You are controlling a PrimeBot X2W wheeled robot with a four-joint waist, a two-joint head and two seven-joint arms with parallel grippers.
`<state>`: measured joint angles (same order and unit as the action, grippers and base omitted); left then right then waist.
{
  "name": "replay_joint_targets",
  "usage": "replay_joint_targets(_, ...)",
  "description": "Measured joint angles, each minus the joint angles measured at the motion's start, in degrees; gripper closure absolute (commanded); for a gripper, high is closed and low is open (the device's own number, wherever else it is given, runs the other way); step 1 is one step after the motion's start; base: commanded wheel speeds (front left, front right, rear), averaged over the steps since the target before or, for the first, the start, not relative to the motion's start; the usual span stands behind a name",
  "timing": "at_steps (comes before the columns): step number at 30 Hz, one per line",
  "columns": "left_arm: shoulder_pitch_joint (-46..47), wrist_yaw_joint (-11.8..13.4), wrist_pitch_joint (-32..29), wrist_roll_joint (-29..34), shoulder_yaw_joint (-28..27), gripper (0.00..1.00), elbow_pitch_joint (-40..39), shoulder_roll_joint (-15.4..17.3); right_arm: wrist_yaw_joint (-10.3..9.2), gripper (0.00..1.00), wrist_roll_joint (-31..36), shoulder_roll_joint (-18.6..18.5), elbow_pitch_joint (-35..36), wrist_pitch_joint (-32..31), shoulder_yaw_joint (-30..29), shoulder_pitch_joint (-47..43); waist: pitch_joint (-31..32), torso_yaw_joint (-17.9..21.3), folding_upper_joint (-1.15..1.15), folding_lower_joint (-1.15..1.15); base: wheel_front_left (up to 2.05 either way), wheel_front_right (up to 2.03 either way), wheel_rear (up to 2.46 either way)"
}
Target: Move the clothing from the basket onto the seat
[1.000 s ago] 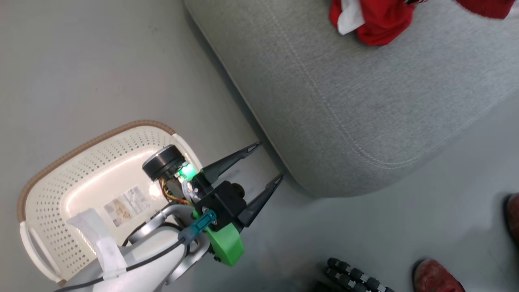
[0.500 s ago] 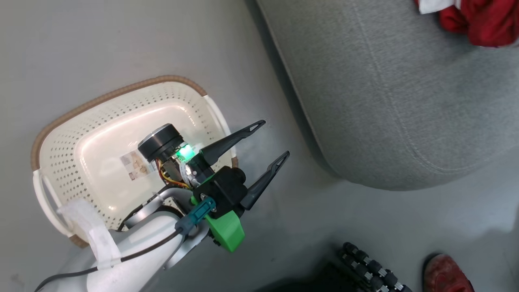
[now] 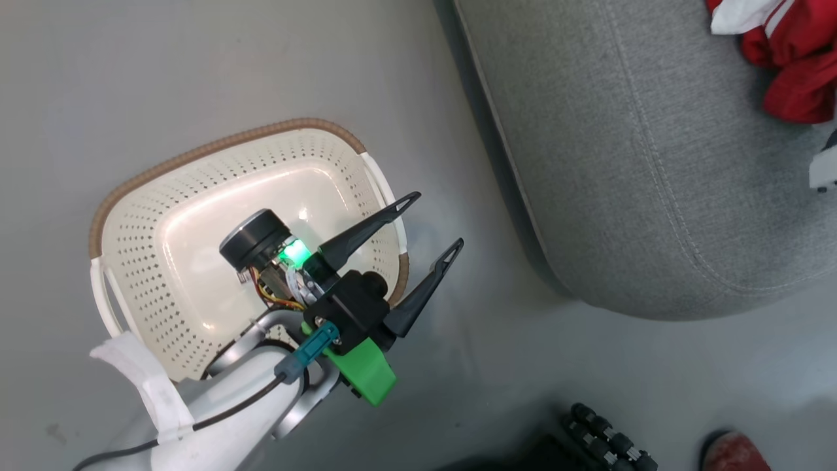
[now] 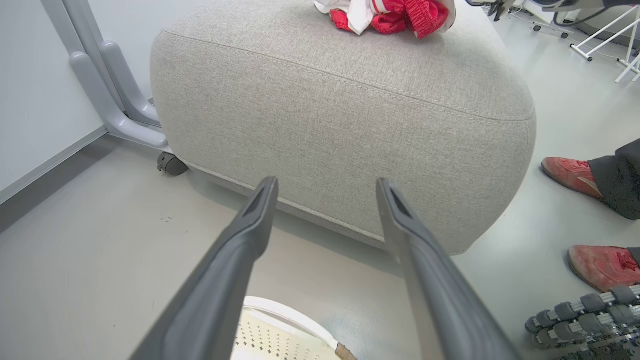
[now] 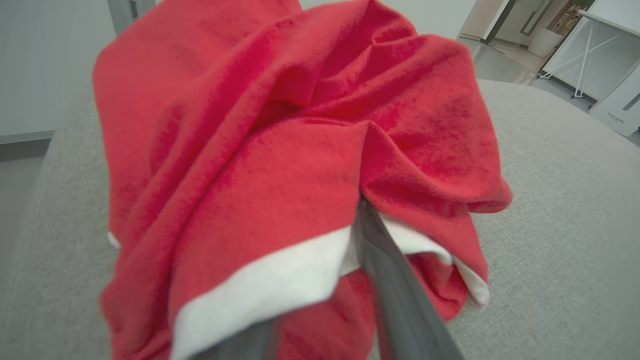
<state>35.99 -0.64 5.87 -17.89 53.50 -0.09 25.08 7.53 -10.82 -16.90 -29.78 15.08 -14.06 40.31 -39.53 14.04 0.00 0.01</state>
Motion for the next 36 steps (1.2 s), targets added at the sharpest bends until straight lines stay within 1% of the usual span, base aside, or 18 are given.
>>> replay_joint_targets(3, -1.2, 1.0, 1.9, -0.7, -0.3, 0.00, 1.5, -1.1, 0.00, 0.00, 2.8, 0.9, 4.7, 0.0, -1.1, -4.7, 2.0, 0.0, 0.00, 0.00, 0.00, 0.00, 0.00)
replay_joint_targets(8, -4.8, 4.1, 6.4, -3.7, -2.8, 0.00, 5.2, -3.7, 0.00, 0.00, 5.2, 2.8, 10.2, 0.0, -3.3, -14.9, 6.3, -0.3, 0.00, -0.01, 0.00, 0.00, 0.00)
replay_joint_targets(11, -7.3, 5.9, 8.3, -5.1, -4.6, 0.00, 7.1, -5.2, 0.00, 0.00, 5.8, 4.0, 12.9, 0.0, -3.7, -20.3, 9.3, -0.7, 0.00, 0.00, 0.00, 0.00, 0.00)
replay_joint_targets(15, -11.5, 8.1, 8.9, -6.3, -8.6, 0.00, 8.3, -7.3, 0.00, 0.00, 5.8, 5.6, 16.9, 0.0, -2.3, -26.1, 13.6, -1.4, 0.00, -0.01, 0.00, 0.00, 0.00)
replay_joint_targets(17, -13.6, 9.2, 9.1, -5.6, -12.3, 0.00, 6.7, -9.0, 0.00, 0.00, 5.6, 6.0, 19.1, 0.0, -0.5, -28.3, 15.8, -2.0, 0.00, -0.01, 0.00, 0.00, 0.00)
replay_joint_targets(19, -16.2, 9.5, 9.3, -4.7, -15.6, 0.00, 5.5, -10.2, 0.00, 0.00, 5.2, 6.7, 20.6, 0.0, 2.0, -30.2, 17.8, -2.8, 0.00, -0.01, 0.00, 0.00, 0.00)
replay_joint_targets(22, -20.9, 9.4, 9.3, -2.7, -20.7, 0.00, 3.9, -12.5, 0.00, 0.00, 4.0, 7.1, 22.1, 0.0, 5.4, -32.4, 20.7, -4.3, 0.00, -0.01, 0.00, 0.00, 0.00)
replay_joint_targets(25, -25.2, 8.0, 9.3, -0.4, -25.8, 0.00, 2.5, -15.0, 0.00, 0.00, 2.7, 7.2, 22.8, 0.0, 9.3, -34.1, 23.6, -6.3, 0.00, -0.01, 0.00, 0.00, 0.00)
replay_joint_targets(28, -29.5, 6.4, 9.3, 1.9, -30.0, 0.00, 2.0, -16.8, 0.00, 0.00, 1.2, 7.7, 23.3, 0.0, 12.0, -35.5, 26.3, -8.5, 0.00, -0.01, 0.00, 0.00, 0.00)
replay_joint_targets(30, -32.1, 5.5, 9.3, 3.8, -32.9, 0.00, 1.6, -17.8, 0.00, 0.00, 1.1, 8.0, 23.7, 0.0, 14.2, -36.6, 28.1, -10.1, 0.00, -0.01, 0.00, 0.00, 0.00)
replay_joint_targets(36, -38.7, 3.1, 9.3, 6.7, -39.5, 0.00, 1.0, -20.1, 0.00, 0.00, 0.7, 9.6, 25.4, 0.0, 17.3, -38.7, 33.2, -14.2, 0.00, -0.01, 0.00, 0.00, 0.00)
